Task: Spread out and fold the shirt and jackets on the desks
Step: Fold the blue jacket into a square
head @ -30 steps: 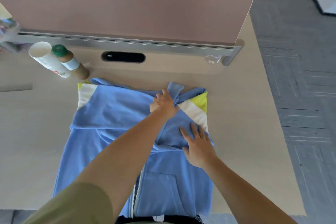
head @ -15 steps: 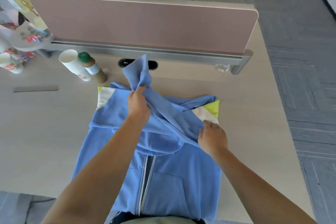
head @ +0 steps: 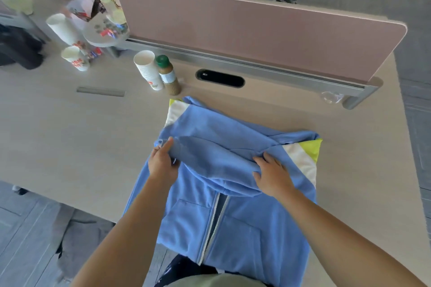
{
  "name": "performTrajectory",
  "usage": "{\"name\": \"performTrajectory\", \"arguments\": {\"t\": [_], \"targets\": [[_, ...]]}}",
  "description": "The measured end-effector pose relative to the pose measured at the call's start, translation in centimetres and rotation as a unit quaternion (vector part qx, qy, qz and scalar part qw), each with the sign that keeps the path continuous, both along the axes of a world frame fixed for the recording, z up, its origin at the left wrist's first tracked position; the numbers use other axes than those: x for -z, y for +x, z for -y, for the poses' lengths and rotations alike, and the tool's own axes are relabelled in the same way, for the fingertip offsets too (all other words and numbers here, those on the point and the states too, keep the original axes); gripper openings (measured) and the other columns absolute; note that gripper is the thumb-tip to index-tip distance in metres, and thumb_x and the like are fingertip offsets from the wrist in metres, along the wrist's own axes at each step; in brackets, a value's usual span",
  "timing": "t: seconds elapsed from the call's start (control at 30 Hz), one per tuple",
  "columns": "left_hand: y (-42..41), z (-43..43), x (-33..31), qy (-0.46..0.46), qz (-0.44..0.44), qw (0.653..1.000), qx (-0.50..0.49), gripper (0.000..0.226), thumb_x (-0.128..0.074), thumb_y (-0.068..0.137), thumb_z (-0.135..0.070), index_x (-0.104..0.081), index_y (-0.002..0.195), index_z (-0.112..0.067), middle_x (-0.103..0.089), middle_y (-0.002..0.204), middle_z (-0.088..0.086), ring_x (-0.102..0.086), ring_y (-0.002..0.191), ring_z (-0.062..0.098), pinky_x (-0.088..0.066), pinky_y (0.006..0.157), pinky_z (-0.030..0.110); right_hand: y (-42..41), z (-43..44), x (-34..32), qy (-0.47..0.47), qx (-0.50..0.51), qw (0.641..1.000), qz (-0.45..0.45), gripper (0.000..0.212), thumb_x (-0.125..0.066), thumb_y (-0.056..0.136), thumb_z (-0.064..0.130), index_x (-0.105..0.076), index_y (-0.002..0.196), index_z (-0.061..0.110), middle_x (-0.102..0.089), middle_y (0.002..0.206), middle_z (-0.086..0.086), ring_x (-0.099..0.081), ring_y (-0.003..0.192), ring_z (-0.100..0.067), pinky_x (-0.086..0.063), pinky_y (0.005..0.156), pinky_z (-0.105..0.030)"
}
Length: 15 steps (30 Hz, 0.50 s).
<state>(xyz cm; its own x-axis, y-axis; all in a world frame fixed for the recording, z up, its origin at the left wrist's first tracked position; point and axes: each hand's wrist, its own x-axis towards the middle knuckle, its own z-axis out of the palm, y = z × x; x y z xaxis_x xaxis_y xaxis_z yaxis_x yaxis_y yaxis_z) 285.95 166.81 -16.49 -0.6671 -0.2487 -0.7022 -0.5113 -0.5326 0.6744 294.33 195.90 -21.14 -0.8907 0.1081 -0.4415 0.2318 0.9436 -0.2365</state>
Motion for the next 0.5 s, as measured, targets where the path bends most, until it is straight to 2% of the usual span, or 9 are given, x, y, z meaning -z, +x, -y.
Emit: {"name": "performTrajectory", "arguments": {"t": [0.03,0.1,0.17,0.23,0.3,0.4,0.43,0.5], "targets": [[-0.2,0.4,0.1,-0.003,0.005,1.000,-0.002,0.023,-0.075,0.083,-0.018,-0.064,0.103,-0.014,-0.066,0.114,0.011,-0.065,0.103,0.028,-0.057,0.086,0.037,-0.4,-0.4,0.1,-0.010,0.007,1.000,-0.008,0.048,-0.050,0.097,0.045,-0.047,0.142,0.028,-0.041,0.150,-0.002,-0.039,0.138,-0.028,-0.039,0.106,-0.042],[-0.9,1.1,0.1,-0.030,0.014,0.999,0.008,0.018,-0.062,0.086,-0.004,-0.059,0.102,-0.013,-0.059,0.100,0.012,-0.060,0.085,0.028,-0.055,0.064,0.029,-1.3,-0.8,-0.2,-0.071,0.053,0.996,-0.026,0.038,-0.049,0.095,0.049,-0.058,0.124,0.027,-0.056,0.129,-0.002,-0.052,0.123,-0.028,-0.047,0.094,-0.041],[-1.4,1.9,-0.2,-0.077,0.020,0.996,0.041,0.022,-0.053,0.085,0.003,-0.055,0.100,-0.013,-0.054,0.093,0.012,-0.053,0.071,0.024,-0.045,0.050,0.025,-2.3,-1.1,-0.6,-0.123,0.114,0.984,-0.053,0.038,-0.046,0.098,0.045,-0.056,0.130,0.026,-0.058,0.127,-0.005,-0.055,0.120,-0.028,-0.048,0.095,-0.042],[-1.6,2.9,-0.2,-0.162,0.029,0.979,0.117,0.032,-0.047,0.082,0.005,-0.054,0.099,-0.021,-0.054,0.089,0.011,-0.049,0.067,0.023,-0.040,0.050,0.026,-3.3,-2.0,-0.8,-0.081,0.101,0.990,-0.055,0.037,-0.046,0.102,0.034,-0.052,0.137,0.023,-0.051,0.136,-0.010,-0.055,0.120,-0.030,-0.047,0.096,-0.040],[-1.5,3.9,0.2,-0.230,0.036,0.950,0.208,0.045,-0.044,0.076,0.001,-0.063,0.097,-0.034,-0.058,0.084,0.008,-0.051,0.068,0.023,-0.044,0.056,0.029,-3.8,-2.8,-0.9,-0.022,0.075,0.997,-0.004,0.025,-0.049,0.101,0.031,-0.058,0.123,0.025,-0.046,0.131,-0.008,-0.060,0.107,-0.031,-0.049,0.084,-0.038],[-1.5,4.4,0.2,-0.278,0.019,0.922,0.271,0.049,-0.042,0.073,0.003,-0.075,0.085,-0.032,-0.065,0.086,-0.001,-0.057,0.079,0.019,-0.048,0.072,0.030,-4.1,-3.5,-1.0,0.017,0.070,0.997,0.028,0.004,-0.051,0.099,0.027,-0.054,0.096,0.027,-0.051,0.117,-0.005,-0.057,0.089,-0.027,-0.044,0.071,-0.035],[-1.5,4.5,0.2,-0.289,0.010,0.920,0.265,0.051,-0.041,0.077,0.007,-0.075,0.086,-0.030,-0.065,0.087,-0.003,-0.056,0.080,0.016,-0.048,0.073,0.028,-4.4,-3.8,-1.2,0.006,0.086,0.996,0.010,0.007,-0.051,0.097,0.023,-0.053,0.091,0.025,-0.054,0.112,-0.006,-0.056,0.086,-0.027,-0.042,0.068,-0.034],[-1.8,4.6,-0.1,-0.292,-0.018,0.926,0.237,0.050,-0.040,0.081,0.009,-0.074,0.093,-0.025,-0.062,0.084,-0.002,-0.053,0.076,0.013,-0.046,0.069,0.024,-5.3,-4.6,-2.3,-0.039,0.156,0.984,-0.081,0.009,-0.051,0.095,0.014,-0.058,0.090,0.018,-0.063,0.103,-0.010,-0.057,0.085,-0.032,-0.039,0.066,-0.034]]}}
